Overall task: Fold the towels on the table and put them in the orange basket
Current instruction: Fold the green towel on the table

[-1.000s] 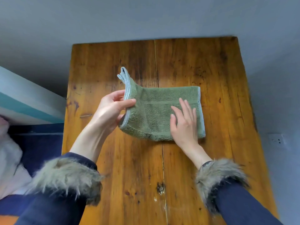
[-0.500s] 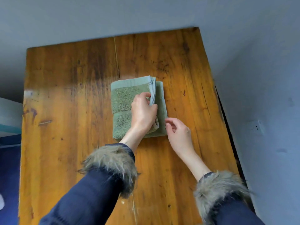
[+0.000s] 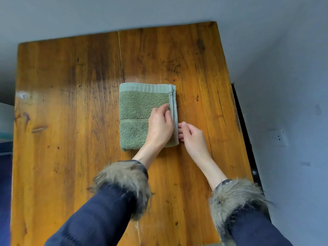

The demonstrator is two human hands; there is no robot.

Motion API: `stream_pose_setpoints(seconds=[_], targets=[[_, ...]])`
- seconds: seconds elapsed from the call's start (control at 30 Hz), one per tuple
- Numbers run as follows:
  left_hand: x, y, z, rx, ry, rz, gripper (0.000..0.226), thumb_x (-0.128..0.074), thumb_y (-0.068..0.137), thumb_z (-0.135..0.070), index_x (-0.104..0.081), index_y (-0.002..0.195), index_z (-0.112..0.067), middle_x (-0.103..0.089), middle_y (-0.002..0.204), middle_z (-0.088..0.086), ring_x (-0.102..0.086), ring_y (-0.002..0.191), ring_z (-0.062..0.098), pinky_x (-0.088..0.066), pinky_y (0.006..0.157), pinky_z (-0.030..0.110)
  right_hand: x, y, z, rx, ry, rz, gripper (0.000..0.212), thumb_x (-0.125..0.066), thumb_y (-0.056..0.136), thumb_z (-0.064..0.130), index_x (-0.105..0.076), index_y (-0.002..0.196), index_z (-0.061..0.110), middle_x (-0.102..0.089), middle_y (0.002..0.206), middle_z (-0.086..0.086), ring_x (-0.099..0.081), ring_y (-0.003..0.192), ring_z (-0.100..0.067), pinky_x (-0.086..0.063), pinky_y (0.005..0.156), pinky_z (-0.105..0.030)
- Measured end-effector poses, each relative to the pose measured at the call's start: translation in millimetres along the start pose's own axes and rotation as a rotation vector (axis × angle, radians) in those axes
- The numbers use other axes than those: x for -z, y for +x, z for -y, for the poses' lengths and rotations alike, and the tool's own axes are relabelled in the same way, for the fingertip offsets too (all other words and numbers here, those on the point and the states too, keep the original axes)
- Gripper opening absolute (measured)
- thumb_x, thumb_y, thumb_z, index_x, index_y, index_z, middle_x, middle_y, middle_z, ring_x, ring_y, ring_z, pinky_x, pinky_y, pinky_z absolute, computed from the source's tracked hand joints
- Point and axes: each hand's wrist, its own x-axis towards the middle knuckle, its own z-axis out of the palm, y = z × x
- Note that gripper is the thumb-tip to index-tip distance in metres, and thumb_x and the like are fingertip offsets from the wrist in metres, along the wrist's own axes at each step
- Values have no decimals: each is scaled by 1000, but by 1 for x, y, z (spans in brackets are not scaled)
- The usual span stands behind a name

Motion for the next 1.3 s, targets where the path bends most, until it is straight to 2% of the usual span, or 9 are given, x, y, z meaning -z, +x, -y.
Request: stream_pose_setpoints(seconds=[0.07,0.13,0.23,0.47,0.57,0.67,0.77,0.9,1.3], targets=[[13,-9,8,-117,-68,-29,41,-35,91,-8,-51,128,-5,-56,117,12,-56,107,23,-44,97,36,1,2,5,-30,23,29,23,-50,95,33,-65,99,16,-70,95,-7,-63,84,-16,-52,80,-35],[31,-18,25,-284,47,-102,48,-33,83,1,-53,126,-2,-57,118,12,-52,111,21,-41,100,32,-2,4,10,-37,-55,71,33,-61,88,36,-61,114,15,-67,103,0,-61,91,-10,-48,80,-24],[57,-20,59,-459,420,-181,51,-35,82,4,-50,130,-2,-50,133,16,-37,130,31,-28,110,40,-12,9,12,-7,-202,74,40,-69,81,39,-56,110,15,-63,102,4,-59,95,-14,-49,82,-29],[51,-7,82,-365,768,29,58,-28,95,-44,-25,147,-19,-15,156,11,-5,144,31,-6,115,50,-24,11,11,141,-141,-85,12,-57,90,19,-60,100,14,-62,91,4,-59,85,-16,-47,78,-32],[46,-4,82,-331,816,41,58,-24,94,-47,-25,147,-22,-15,156,11,-6,144,31,-5,115,52,-30,9,4,125,-242,-241,24,-57,90,18,-58,113,10,-53,102,-1,-54,95,-22,-43,89,-39],[50,-4,78,-342,792,63,57,-20,95,-45,-19,148,-24,-11,157,10,-1,145,31,-1,115,52,-39,9,8,420,-491,-360,40,-49,90,15,-49,129,7,-50,126,-11,-47,116,-27,-38,98,-39],[57,5,73,-381,756,35,54,-20,96,-37,-19,148,-24,-10,157,9,1,144,31,1,114,52,-53,24,19,624,-739,-272,50,-34,93,19,-36,141,6,-35,147,-16,-27,139,-29,-20,114,-46],[64,35,76,-349,759,-20,54,-24,96,-39,-24,147,-23,-8,157,10,0,145,32,-1,114,53,-61,59,22,577,-885,-186,56,-24,95,30,-25,146,9,-18,155,-14,-12,144,-29,-8,117,-47],[64,41,85,-308,731,60,60,-22,94,-50,-19,148,-25,-5,158,9,3,145,28,-8,115,53,-51,70,20,570,-898,-47,58,-19,96,39,-9,150,19,2,158,-1,8,145,-18,7,117,-47]])
